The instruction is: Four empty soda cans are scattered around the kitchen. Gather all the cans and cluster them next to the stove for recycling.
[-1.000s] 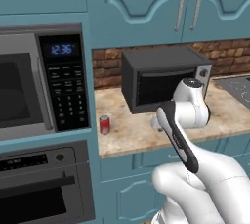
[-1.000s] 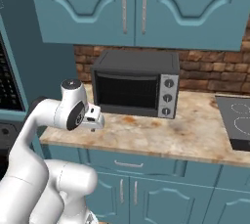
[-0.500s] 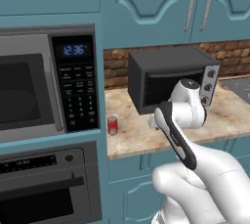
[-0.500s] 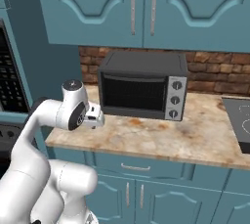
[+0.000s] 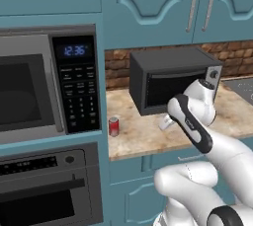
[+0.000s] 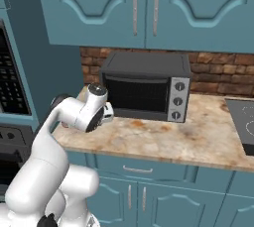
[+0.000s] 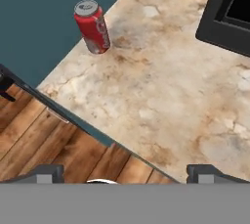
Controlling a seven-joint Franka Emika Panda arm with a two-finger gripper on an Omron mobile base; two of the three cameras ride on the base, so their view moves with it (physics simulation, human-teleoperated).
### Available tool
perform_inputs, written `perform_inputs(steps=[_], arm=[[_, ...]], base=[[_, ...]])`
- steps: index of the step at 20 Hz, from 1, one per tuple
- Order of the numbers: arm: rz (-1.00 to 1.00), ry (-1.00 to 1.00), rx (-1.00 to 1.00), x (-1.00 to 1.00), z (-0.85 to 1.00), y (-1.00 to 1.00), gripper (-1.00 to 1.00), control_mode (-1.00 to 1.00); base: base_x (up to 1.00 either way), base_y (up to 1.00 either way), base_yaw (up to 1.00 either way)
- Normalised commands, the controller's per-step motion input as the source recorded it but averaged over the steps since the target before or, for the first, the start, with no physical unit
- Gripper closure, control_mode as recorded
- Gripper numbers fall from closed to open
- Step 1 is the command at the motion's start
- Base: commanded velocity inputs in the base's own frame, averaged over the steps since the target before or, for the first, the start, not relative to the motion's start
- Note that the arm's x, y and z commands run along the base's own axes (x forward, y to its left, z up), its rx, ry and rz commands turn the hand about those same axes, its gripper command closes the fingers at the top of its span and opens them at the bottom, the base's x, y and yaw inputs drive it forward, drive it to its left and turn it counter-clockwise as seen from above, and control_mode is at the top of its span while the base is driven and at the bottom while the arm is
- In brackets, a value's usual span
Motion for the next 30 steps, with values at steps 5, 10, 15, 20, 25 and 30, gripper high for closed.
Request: perform_inputs(steps=[5,10,15,20,25,30], arm=[[0.45,-0.03,0.05,-0.01,0.00,0.00,-1.00,-1.00],[0.40,-0.07,0.10,0.00,0.00,0.00,-1.00,-1.00],[0.30,-0.11,0.10,0.00,0.00,0.02,-1.00,-1.00],[0.13,-0.20,0.02,-0.07,0.00,0.09,-1.00,-1.00],[0.04,-0.14,0.01,-0.01,0.00,0.30,-1.00,-1.00],[0.06,-0.07,0.00,0.00,0.00,0.35,-1.00,-1.00]], base=[[0.00,0.00,0.00],[0.00,0.00,0.00],[0.00,0.00,0.00],[0.00,0.00,0.00],[0.00,0.00,0.00],[0.00,0.00,0.00]])
